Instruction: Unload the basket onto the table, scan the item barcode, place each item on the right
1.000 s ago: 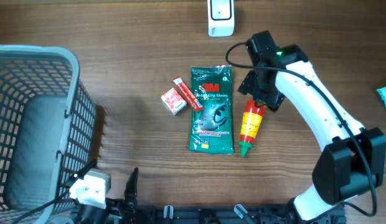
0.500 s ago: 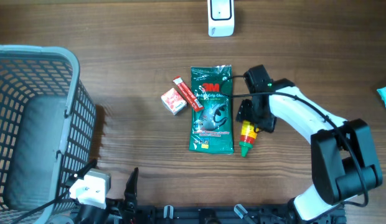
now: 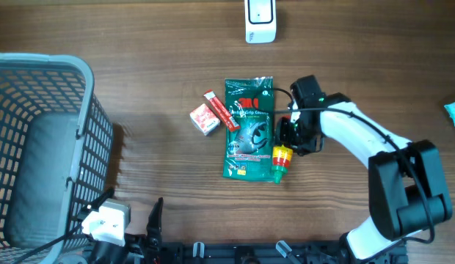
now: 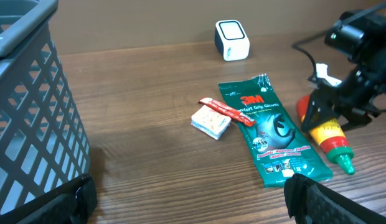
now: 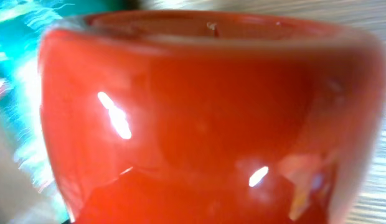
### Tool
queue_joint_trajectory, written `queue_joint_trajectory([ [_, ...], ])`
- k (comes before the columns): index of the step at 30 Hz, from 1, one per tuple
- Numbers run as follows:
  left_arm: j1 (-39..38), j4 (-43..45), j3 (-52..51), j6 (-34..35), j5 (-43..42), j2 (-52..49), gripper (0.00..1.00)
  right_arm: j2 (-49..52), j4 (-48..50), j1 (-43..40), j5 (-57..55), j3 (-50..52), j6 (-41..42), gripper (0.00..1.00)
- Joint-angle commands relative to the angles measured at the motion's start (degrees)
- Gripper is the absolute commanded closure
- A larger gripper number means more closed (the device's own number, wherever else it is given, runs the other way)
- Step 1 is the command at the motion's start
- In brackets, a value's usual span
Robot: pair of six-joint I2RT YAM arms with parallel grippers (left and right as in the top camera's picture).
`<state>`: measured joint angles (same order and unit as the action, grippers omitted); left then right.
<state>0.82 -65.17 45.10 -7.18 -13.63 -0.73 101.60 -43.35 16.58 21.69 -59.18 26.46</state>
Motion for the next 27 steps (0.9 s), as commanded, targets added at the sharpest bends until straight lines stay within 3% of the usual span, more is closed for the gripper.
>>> queue_joint_trajectory([
  [1, 0.31, 0.17, 0.11, 0.00, -0.92, 0.48, 0.00, -3.28, -4.85, -3.89, 22.12, -4.94, -15.08, 0.70],
  [6, 0.31, 0.17, 0.11, 0.00, -0.92, 0.48, 0.00, -5.60, -9.51, -5.40, 54.05, -5.20, -38.47, 0.64],
  [13, 0.31, 0.17, 0.11, 0.00, -0.92, 0.48, 0.00, -5.46, -3.98, -3.63, 71.34, -5.07, -46.51, 0.61],
  [16, 0.31, 0.17, 0.11, 0.00, -0.92, 0.48, 0.00, -5.46, 0.52, -2.86, 71.32, -5.05, -43.32, 0.62],
  [21, 0.31, 0.17, 0.11, 0.00, -0.92, 0.48, 0.00, -5.46, 8.02, -1.73, 71.34, -5.07, -28.96, 0.65],
  [27, 0.31, 0.17, 0.11, 0.00, -0.92, 0.48, 0.00, -5.46, 8.48, -1.75, 71.32, -5.05, -28.94, 0.64],
])
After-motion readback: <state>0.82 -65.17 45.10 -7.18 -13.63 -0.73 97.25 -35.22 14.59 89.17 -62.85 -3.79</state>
